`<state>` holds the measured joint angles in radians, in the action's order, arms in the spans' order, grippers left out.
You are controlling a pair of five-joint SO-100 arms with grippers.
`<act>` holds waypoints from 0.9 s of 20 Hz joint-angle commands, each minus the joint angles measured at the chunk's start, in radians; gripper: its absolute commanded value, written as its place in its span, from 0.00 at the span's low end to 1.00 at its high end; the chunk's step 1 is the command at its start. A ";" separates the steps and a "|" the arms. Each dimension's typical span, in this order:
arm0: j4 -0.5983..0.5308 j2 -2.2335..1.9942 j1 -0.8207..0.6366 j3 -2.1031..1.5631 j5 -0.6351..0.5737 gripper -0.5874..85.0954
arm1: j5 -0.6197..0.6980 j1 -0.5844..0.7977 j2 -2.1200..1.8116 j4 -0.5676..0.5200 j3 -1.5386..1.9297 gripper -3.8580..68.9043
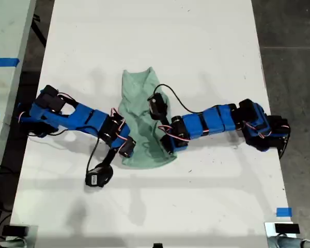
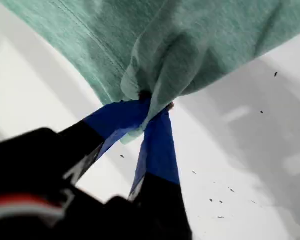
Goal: Fold tshirt
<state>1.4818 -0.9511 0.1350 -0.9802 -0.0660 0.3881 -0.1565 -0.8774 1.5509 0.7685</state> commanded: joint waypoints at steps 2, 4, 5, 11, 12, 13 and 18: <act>0.002 -0.112 -0.005 0.057 0.015 0.01 | 0.046 0.020 -0.109 -0.035 -0.066 0.04; 0.025 -0.126 -0.018 0.055 0.011 0.01 | 0.094 0.052 -0.126 -0.040 -0.066 0.04; 0.054 -0.147 -0.037 0.054 0.005 0.01 | 0.126 0.078 -0.135 -0.048 -0.066 0.04; 0.176 -0.368 -0.341 -0.034 -0.155 0.01 | 0.379 0.330 -0.192 -0.130 -0.072 0.04; 0.176 -0.376 -0.416 -0.037 -0.206 0.01 | 0.420 0.385 -0.193 -0.140 -0.083 0.04; 0.173 -0.370 -0.491 -0.031 -0.256 0.01 | 0.448 0.437 -0.193 -0.147 -0.086 0.04; 0.146 -0.330 -0.749 -0.031 -0.407 0.01 | 0.543 0.594 -0.161 -0.331 -0.087 0.04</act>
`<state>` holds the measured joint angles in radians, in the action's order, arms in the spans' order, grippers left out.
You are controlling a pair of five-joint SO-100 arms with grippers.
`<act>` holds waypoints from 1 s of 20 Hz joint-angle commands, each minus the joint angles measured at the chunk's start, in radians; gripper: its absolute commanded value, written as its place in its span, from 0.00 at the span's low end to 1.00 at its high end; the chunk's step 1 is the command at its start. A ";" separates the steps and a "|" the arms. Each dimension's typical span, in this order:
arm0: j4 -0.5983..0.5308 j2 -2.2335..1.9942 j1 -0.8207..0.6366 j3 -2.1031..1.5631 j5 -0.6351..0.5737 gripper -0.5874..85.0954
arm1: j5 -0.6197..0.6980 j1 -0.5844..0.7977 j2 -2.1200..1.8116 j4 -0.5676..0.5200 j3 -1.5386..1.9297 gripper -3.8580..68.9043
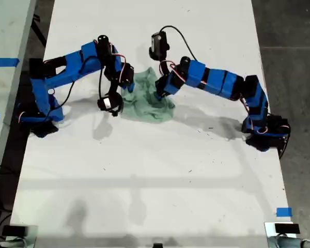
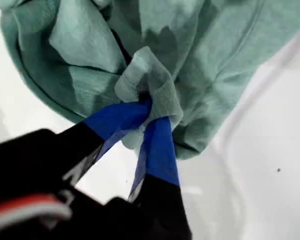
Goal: Fold tshirt
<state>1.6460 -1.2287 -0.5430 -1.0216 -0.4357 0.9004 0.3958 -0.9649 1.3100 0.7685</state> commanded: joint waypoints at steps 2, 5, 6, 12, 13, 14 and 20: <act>-0.025 -0.052 -0.115 0.018 -0.055 0.01 | 0.043 0.075 -0.063 -0.149 -0.087 0.04; -0.037 -0.043 -0.144 0.020 -0.071 0.01 | 0.046 0.112 -0.058 -0.186 -0.087 0.04; -0.049 -0.038 -0.152 0.021 -0.080 0.01 | 0.032 0.127 -0.058 -0.181 -0.086 0.04; -0.006 -0.169 -0.417 -0.003 -0.051 0.42 | 0.075 0.380 -0.253 -0.023 -0.023 0.44; 0.003 -0.199 -0.485 -0.005 -0.061 0.42 | 0.103 0.443 -0.321 0.000 0.011 0.43; 0.008 -0.229 -0.545 -0.015 -0.072 0.42 | 0.129 0.500 -0.387 0.034 0.044 0.42; -0.133 -0.514 -0.715 -0.393 -0.170 0.37 | 0.196 0.653 -0.905 0.054 0.630 0.36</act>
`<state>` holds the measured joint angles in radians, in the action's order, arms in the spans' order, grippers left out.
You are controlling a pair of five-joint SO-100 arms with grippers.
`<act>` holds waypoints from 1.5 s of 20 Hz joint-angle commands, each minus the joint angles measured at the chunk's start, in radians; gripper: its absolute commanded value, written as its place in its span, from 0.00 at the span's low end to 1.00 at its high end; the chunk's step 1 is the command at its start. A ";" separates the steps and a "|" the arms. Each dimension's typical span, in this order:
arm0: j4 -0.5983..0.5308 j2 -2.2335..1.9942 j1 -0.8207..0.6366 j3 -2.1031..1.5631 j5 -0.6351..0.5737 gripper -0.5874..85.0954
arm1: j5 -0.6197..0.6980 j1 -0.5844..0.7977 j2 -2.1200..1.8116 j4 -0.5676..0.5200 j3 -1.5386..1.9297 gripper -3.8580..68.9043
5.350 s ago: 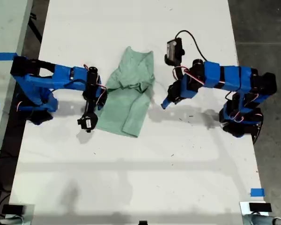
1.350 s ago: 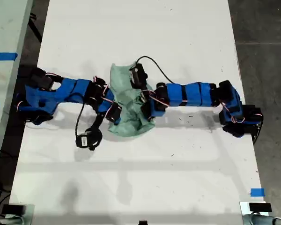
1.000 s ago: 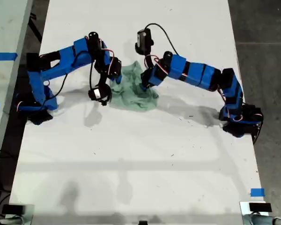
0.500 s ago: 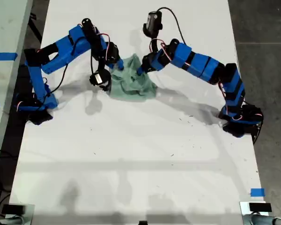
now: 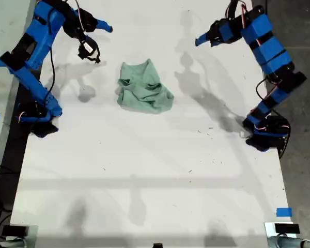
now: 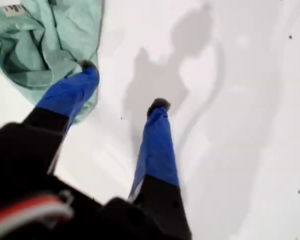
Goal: Fold tshirt
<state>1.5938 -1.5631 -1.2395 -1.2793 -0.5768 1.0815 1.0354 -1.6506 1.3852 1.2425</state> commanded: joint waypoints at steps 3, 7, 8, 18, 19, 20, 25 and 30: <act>-0.186 -0.394 0.057 -0.479 -0.011 0.24 | -0.038 -0.044 -0.469 -0.043 0.460 0.33; -0.305 -0.629 0.397 -0.844 0.235 0.07 | -0.179 -0.239 -0.752 -0.080 0.807 0.26; -0.376 -0.712 0.500 -0.937 0.276 0.04 | -0.225 -0.302 -0.819 -0.095 0.888 0.18; -0.652 -1.462 0.899 -1.755 0.624 0.01 | -0.494 -0.666 -1.163 -0.327 1.428 0.04; -0.675 -1.509 0.897 -1.809 0.634 0.01 | -0.477 -0.692 -0.969 -0.417 1.327 0.04; -0.681 -1.631 0.899 -1.881 0.640 0.01 | -0.451 -0.715 -0.756 -0.492 1.192 0.04; -0.578 -1.913 0.894 -1.916 0.638 0.01 | -0.305 -0.785 0.066 -0.499 0.319 0.04; -0.614 -1.815 0.874 -1.914 0.635 0.01 | -0.232 -0.825 0.571 -0.314 -0.379 0.04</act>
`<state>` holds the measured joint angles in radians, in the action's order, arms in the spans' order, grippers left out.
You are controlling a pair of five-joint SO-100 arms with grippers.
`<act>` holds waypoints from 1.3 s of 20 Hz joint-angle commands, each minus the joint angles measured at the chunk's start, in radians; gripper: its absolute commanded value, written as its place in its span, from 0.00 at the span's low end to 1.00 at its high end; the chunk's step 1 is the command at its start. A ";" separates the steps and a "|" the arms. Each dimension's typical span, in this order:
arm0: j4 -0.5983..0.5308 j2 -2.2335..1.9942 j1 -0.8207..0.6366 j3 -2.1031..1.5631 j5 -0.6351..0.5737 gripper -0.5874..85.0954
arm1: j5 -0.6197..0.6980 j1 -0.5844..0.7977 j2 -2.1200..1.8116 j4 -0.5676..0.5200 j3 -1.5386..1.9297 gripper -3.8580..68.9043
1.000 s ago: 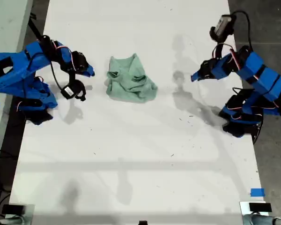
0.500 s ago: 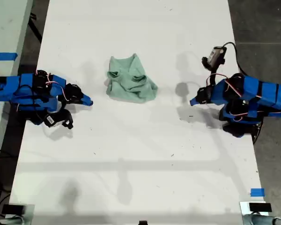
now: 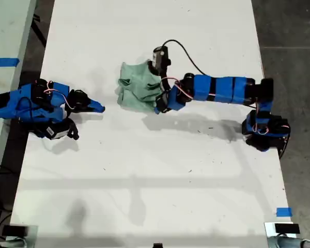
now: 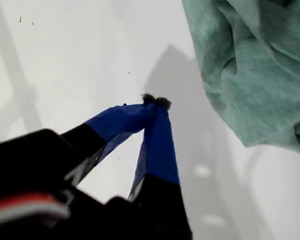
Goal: Fold tshirt
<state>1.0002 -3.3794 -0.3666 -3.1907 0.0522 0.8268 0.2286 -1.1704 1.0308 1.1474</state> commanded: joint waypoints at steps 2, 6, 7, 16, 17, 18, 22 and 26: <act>-0.021 0.003 0.002 -0.003 0.006 0.01 | 0.029 -0.014 0.120 0.026 -0.299 0.04; -0.021 0.003 0.002 -0.003 0.006 0.01 | 0.049 0.012 0.135 0.018 -0.293 0.04; -0.021 0.003 0.002 -0.003 0.006 0.01 | 0.058 0.026 0.149 0.009 -0.296 0.04; -0.021 0.003 -0.005 -0.003 0.009 0.01 | 0.284 0.446 0.275 -0.137 -0.469 0.04; -0.021 0.003 -0.006 -0.003 0.009 0.01 | 0.296 0.505 0.255 -0.172 -0.469 0.04; -0.021 0.003 -0.009 -0.003 0.009 0.01 | 0.307 0.555 0.229 -0.179 -0.469 0.04; -0.015 -0.015 -0.011 -0.003 0.006 0.01 | 0.359 0.629 -0.046 -0.026 -0.328 0.04; -0.003 -0.046 -0.014 -0.005 0.003 0.01 | 0.350 0.508 -0.356 0.038 0.002 0.04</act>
<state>1.0017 -3.4131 -0.3651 -3.1907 0.0522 1.1796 0.8145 -1.3422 1.0661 1.0600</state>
